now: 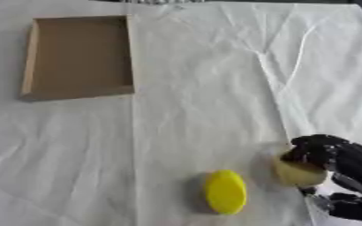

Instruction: Pick up objects on the table and place them in the box.

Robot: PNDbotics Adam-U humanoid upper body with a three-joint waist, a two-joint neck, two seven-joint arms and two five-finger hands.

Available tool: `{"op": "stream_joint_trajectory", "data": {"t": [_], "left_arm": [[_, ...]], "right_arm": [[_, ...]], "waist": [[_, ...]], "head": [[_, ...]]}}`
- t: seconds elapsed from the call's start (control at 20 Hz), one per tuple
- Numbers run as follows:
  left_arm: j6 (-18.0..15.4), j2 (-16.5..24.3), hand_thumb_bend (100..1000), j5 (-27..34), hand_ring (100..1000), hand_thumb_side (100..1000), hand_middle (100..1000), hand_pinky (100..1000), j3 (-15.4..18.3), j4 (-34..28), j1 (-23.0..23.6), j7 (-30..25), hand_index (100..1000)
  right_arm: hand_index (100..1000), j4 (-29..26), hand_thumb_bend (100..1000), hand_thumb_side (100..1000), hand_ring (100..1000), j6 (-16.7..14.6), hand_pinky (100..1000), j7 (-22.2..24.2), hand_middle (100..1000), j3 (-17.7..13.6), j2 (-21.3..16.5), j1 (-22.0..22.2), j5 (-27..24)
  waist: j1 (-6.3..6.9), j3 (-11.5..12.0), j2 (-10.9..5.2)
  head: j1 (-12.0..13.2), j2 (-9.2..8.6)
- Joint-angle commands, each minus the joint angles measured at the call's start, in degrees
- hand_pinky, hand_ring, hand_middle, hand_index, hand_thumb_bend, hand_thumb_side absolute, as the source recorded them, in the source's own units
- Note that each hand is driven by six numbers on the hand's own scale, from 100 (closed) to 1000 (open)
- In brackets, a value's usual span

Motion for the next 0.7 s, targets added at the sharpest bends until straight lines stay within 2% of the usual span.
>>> {"op": "stream_joint_trajectory", "data": {"t": [0.05, 0.2, 0.35, 0.55, 0.7], "left_arm": [[-0.02, 0.84, 167, 0.31, 791, 598, 753, 859, 0.04, -0.93, -0.31, -0.21, 851], [-0.08, 0.94, 169, 0.37, 791, 596, 753, 859, -0.06, -0.93, -0.45, -0.22, 850], [-0.14, 1.01, 169, 0.67, 792, 595, 754, 859, -0.38, -0.93, -0.89, -0.48, 850], [-0.23, 1.06, 174, 1.35, 792, 591, 754, 860, -0.81, -0.93, -1.45, -0.87, 851], [-0.24, 1.19, 180, 1.90, 793, 585, 755, 859, -1.31, -0.93, -2.05, -1.27, 851]], "right_arm": [[790, -0.85, 100, 100, 814, -0.11, 823, -4.01, 635, -1.79, -2.55, -1.13, -1.69], [780, -0.85, 100, 100, 795, -0.31, 815, -8.42, 625, -2.72, -4.15, -4.16, -2.46], [768, -0.85, 100, 100, 784, -0.29, 814, -9.63, 613, -2.26, -7.11, -8.86, -4.50], [767, -0.85, 100, 100, 784, -0.26, 821, -7.46, 606, 0.03, -10.84, -17.62, -10.92], [772, -0.85, 100, 100, 793, -0.21, 832, -3.18, 610, 2.96, -12.92, -25.63, -16.79]], "waist": [[0.01, 0.07, -1.17], [-0.10, 0.34, -1.29], [-0.27, 0.94, -1.49], [-0.57, 2.13, -1.94], [-0.89, 3.15, -2.39]], "head": [[0.17, -0.56], [0.38, -0.62], [0.10, -0.80], [-0.66, -0.89], [-1.55, -0.78]]}}
